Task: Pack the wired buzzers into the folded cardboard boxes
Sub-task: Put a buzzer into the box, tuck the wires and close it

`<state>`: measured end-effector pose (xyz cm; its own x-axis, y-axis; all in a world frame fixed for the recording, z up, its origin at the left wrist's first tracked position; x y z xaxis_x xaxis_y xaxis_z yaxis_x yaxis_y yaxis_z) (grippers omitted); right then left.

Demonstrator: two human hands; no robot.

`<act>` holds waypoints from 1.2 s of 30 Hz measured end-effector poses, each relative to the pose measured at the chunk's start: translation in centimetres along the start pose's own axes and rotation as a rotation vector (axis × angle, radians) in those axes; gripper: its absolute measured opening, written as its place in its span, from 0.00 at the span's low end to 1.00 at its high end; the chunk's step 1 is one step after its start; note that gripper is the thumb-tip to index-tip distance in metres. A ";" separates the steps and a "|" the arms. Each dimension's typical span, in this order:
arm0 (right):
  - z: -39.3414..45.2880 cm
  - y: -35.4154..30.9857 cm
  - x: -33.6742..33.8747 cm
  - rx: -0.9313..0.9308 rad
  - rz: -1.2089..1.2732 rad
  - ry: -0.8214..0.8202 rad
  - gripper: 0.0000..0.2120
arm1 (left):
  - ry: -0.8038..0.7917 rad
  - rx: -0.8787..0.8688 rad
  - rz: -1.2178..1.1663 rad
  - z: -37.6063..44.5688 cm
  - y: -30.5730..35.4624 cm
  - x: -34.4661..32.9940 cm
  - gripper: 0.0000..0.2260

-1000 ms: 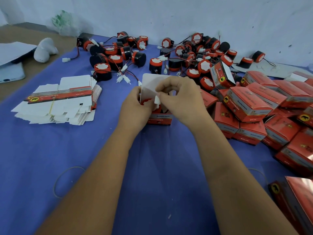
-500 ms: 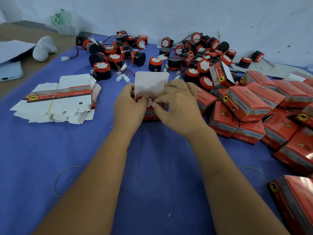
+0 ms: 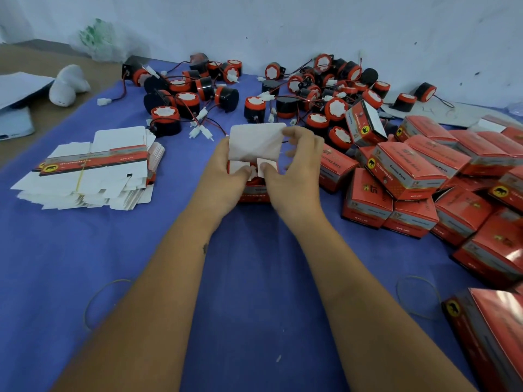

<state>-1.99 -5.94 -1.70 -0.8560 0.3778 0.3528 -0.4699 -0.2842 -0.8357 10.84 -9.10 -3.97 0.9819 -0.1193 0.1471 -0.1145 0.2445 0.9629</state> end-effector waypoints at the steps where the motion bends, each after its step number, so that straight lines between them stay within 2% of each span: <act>1: 0.0 0.1 0.0 -0.002 0.000 0.021 0.33 | 0.035 -0.023 0.030 -0.1 0.2 0.0 0.19; 2: 0.1 0.2 0.2 -0.021 0.049 0.013 0.37 | 0.083 -0.063 0.067 -0.1 0.4 0.2 0.17; 3: 0.2 0.6 0.3 -0.036 0.099 -0.025 0.35 | 0.126 -0.113 0.125 -0.1 0.7 0.4 0.15; 5: 0.2 1.1 0.5 -0.019 0.049 -0.159 0.21 | 0.153 -0.187 0.235 -0.5 1.1 1.3 0.13; 6: 0.1 1.2 0.6 -0.007 0.001 -0.197 0.18 | 0.124 -0.192 0.260 -0.6 1.1 1.8 0.13; 8: -0.1 1.7 0.7 -0.058 0.062 -0.232 0.21 | -0.037 -0.149 0.231 -0.5 0.9 3.1 0.14; 10: -0.1 1.8 1.0 -0.144 0.198 -0.297 0.23 | -0.240 -0.016 0.230 0.6 0.9 3.5 0.20; 12: 0.0 2.0 1.7 -0.177 0.265 -0.391 0.26 | -0.447 0.137 0.326 1.5 0.3 4.0 0.22; 13: 0.0 2.0 2.0 -0.175 0.287 -0.452 0.26 | -0.466 0.200 0.332 1.7 0.3 4.1 0.19; 14: -0.1 1.9 2.2 -0.165 0.296 -0.507 0.23 | -0.456 0.193 0.297 1.3 0.2 4.1 0.16; 16: -0.3 2.0 2.4 -0.137 0.236 -0.577 0.16 | -0.346 0.032 0.289 0.0 1.0 4.0 0.17; 17: -0.3 2.2 2.4 -0.123 0.181 -0.585 0.17 | -0.315 -0.020 0.328 -0.6 1.2 4.0 0.19; 20: -0.2 2.2 2.1 -0.078 0.081 -0.506 0.21 | -0.238 -0.090 0.338 -0.8 0.9 3.8 0.19; 26: 0.0 2.0 1.8 -0.038 0.067 -0.341 0.15 | -0.143 -0.102 0.116 -0.9 0.7 3.6 0.10; 29: 0.0 1.8 1.7 -0.003 0.034 -0.277 0.13 | -0.071 -0.115 0.090 -0.8 0.9 3.3 0.08; 33: -0.2 2.2 1.6 -0.015 0.040 -0.298 0.14 | -0.146 -0.108 0.098 -0.9 0.6 3.3 0.11; 36: -0.3 2.2 1.8 0.032 0.019 -0.227 0.13 | -0.212 -0.130 0.219 -1.0 0.4 3.0 0.14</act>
<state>-4.46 -5.66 -3.02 -0.8895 0.1650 0.4261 -0.4570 -0.3187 -0.8304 13.87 -8.42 -3.35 0.8813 -0.2449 0.4043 -0.2856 0.4057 0.8683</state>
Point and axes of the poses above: each hand's wrist, its own z-axis towards the middle knuckle, its own x-axis out of the back of the hand, y = z × x, the point moved 3 cm from there along z, towards the middle knuckle, and after that the axes turned 4 degrees about -y, right-handed, at the moved point
